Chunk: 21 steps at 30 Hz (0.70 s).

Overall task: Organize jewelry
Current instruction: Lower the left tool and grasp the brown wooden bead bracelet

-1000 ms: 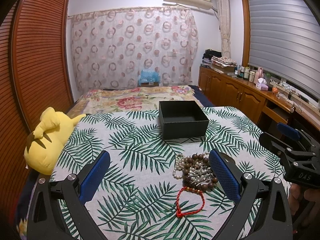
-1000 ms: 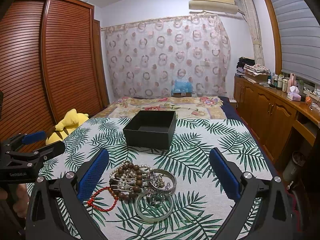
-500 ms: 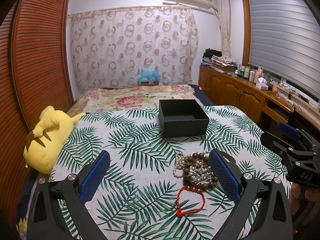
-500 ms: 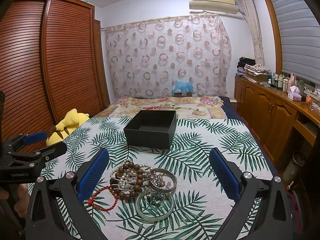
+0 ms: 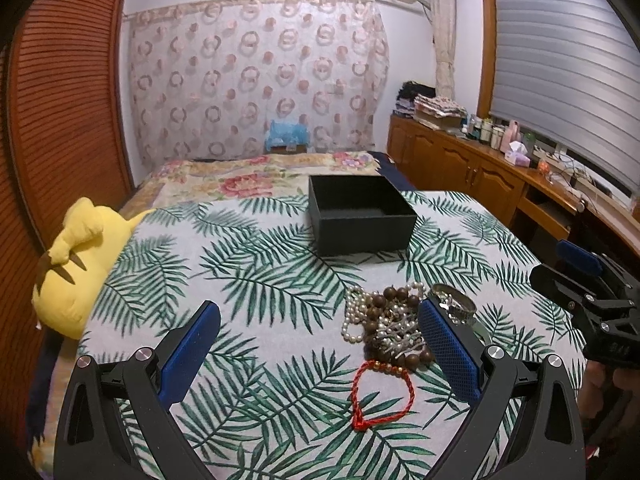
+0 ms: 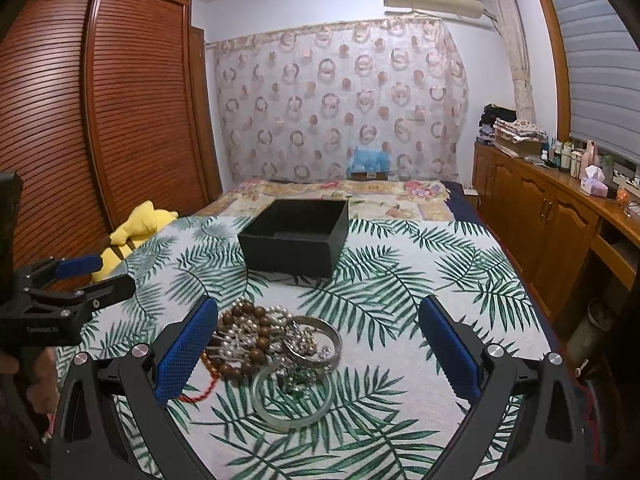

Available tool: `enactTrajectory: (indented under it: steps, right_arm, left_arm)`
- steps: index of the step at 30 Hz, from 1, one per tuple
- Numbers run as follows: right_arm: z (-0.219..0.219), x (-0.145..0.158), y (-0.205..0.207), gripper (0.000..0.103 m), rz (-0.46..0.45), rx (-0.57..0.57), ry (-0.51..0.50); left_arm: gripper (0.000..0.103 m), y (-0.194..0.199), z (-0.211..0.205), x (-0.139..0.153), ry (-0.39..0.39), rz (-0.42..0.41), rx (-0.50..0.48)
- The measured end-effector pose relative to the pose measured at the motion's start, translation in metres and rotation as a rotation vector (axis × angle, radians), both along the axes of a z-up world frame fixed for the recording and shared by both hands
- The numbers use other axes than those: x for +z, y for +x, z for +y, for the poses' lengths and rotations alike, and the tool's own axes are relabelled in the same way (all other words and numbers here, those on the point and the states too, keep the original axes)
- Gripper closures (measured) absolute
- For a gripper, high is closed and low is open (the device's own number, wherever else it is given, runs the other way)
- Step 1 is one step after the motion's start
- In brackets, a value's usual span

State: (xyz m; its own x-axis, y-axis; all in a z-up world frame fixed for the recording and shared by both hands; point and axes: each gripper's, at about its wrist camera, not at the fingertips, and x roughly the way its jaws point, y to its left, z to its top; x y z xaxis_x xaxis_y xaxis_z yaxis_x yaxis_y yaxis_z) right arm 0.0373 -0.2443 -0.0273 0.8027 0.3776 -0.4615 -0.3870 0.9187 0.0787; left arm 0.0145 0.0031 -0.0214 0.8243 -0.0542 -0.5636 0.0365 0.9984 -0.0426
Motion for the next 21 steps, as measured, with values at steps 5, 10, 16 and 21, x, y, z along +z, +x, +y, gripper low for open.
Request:
enactTrajectory:
  steps: [5,10,16,21]
  right_arm:
    - [-0.004,-0.013,0.006,0.005,0.031,0.009,-0.024]
    - [-0.003,-0.024,0.015,0.011,0.066,0.027,-0.047]
    - [-0.004,-0.037,0.025,0.025,0.123,0.059,-0.057]
    - [-0.003,-0.046,0.029,0.030,0.155,0.072,-0.055]
  left_arm:
    - [0.008,0.012,-0.002,-0.012,-0.014,0.030,-0.041]
    - [0.008,0.025,-0.007,-0.023,-0.015,0.062,-0.084]
    - [0.021,0.044,-0.013,-0.034,-0.040,0.114,-0.143]
    - [0.036,0.060,-0.018,-0.044,-0.063,0.160,-0.194]
